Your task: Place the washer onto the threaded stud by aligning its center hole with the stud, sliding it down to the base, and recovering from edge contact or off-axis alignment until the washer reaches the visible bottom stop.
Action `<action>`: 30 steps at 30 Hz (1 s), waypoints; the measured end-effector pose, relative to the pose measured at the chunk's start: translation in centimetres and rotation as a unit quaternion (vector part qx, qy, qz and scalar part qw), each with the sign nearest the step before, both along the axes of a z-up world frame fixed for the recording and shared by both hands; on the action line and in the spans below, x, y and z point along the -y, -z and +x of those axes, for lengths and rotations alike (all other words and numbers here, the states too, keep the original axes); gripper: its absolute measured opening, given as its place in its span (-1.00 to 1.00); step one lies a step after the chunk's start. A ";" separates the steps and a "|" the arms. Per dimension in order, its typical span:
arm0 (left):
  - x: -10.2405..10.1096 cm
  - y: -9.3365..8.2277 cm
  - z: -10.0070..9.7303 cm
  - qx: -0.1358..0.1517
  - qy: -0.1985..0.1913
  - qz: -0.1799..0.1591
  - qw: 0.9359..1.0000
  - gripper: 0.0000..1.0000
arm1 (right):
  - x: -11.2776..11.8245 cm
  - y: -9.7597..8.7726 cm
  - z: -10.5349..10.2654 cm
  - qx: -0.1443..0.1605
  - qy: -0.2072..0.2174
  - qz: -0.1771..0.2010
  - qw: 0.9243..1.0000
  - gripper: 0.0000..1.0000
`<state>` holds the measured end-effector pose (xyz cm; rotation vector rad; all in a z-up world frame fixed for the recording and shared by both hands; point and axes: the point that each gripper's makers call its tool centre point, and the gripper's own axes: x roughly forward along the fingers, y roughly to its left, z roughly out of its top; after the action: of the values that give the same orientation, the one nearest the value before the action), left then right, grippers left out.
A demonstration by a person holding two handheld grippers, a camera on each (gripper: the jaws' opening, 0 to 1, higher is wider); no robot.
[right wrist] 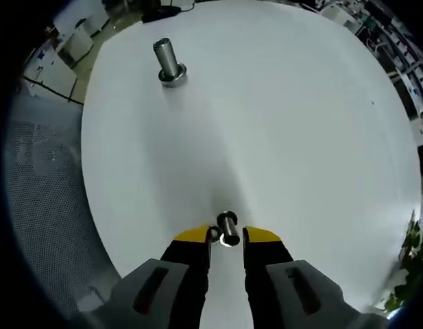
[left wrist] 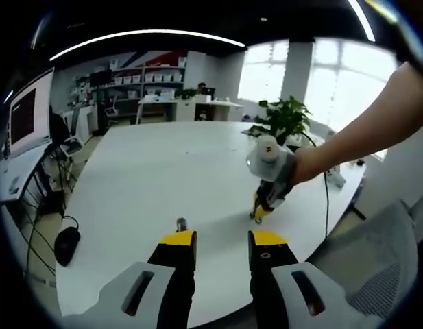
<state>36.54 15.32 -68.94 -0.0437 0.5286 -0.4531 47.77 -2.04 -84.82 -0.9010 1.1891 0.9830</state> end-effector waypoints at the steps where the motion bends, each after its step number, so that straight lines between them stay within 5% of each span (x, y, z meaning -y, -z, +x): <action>1: 0.0 -0.1 0.0 0.002 0.000 0.000 1.000 -0.44 | 0.3 -0.3 0.0 0.003 -0.001 -0.004 1.000 -0.60; 15: 0.7 -0.6 0.0 0.016 0.017 -0.005 1.000 -0.41 | 3.2 -4.3 -1.8 0.042 0.015 -0.008 0.999 -0.60; 30: 0.2 -0.1 0.2 0.005 0.001 0.003 1.000 -0.36 | 5.3 -2.8 -3.1 0.022 0.027 0.015 0.999 -0.60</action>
<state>36.77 15.16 -68.87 -0.0362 0.5204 -0.4527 44.71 -7.31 -82.00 -0.8598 1.1525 0.9306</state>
